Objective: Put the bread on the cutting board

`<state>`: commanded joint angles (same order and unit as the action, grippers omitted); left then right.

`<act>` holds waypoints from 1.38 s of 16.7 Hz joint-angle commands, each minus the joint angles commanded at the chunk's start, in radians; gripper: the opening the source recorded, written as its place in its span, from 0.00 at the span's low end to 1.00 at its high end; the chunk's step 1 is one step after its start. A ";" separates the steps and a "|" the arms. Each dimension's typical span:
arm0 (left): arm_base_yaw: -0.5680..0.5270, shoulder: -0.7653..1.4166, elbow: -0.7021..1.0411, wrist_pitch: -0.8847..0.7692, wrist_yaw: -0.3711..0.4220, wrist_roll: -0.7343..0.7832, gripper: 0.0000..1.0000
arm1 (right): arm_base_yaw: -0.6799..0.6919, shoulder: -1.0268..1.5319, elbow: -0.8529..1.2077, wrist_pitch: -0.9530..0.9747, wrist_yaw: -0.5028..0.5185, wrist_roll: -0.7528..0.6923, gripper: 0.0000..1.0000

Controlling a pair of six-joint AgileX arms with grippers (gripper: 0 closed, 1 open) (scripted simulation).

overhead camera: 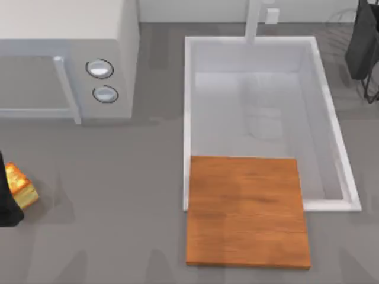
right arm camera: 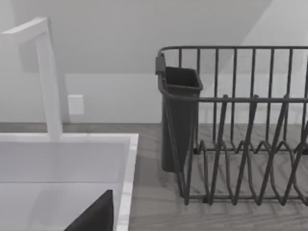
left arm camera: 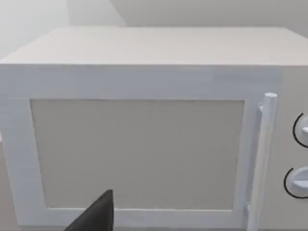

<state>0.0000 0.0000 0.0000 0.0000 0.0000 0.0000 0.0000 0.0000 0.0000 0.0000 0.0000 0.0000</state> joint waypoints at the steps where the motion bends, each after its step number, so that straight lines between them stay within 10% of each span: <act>1: 0.000 0.000 0.000 0.000 0.000 0.000 1.00 | 0.000 0.000 0.000 0.000 0.000 0.000 1.00; 8: 0.003 0.221 0.202 -0.148 0.001 0.134 1.00 | 0.000 0.000 0.000 0.000 0.000 0.000 1.00; 23: 0.024 1.589 1.046 -0.912 0.005 0.737 1.00 | 0.000 0.000 0.000 0.000 0.000 0.000 1.00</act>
<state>0.0245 1.5887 1.0460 -0.9119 0.0052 0.7370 0.0000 0.0000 0.0000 0.0000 0.0000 0.0000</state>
